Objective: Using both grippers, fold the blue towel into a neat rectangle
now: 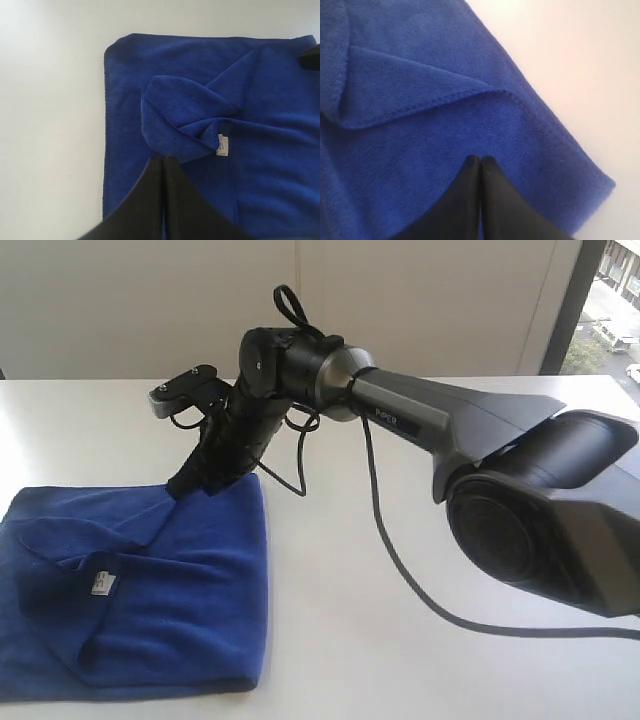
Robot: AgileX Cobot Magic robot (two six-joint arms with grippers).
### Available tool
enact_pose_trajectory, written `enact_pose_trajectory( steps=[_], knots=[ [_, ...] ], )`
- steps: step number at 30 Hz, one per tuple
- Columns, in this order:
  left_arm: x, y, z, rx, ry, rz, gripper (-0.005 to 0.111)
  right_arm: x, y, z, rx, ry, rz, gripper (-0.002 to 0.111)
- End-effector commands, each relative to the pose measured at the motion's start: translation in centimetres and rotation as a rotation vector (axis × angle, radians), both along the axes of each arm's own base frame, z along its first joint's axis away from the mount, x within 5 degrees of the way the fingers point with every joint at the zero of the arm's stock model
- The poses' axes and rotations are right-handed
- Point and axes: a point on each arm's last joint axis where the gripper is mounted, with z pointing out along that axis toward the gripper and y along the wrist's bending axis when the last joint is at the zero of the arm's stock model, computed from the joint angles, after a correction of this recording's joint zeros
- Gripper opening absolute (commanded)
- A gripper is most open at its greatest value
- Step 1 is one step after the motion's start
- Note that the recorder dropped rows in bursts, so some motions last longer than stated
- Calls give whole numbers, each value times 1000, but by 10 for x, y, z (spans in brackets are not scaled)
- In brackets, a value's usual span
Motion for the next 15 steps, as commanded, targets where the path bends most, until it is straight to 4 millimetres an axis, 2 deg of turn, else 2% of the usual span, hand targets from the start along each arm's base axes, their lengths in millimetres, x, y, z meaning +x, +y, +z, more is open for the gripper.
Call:
enact_pose_trajectory(
  steps=[1, 4, 8, 15],
  knots=[
    [-2, -1, 1, -9, 1, -4, 0, 5, 3, -28, -1, 1, 2, 0],
    [-2, -1, 1, -9, 1, -4, 0, 5, 3, -47, -21, 28, 6, 0],
    [-2, -1, 1, -9, 1, -4, 0, 7, -4, -56, -82, 37, 13, 0],
    [-2, -1, 1, -9, 1, -4, 0, 16, -44, -61, -198, 142, -90, 0]
  ],
)
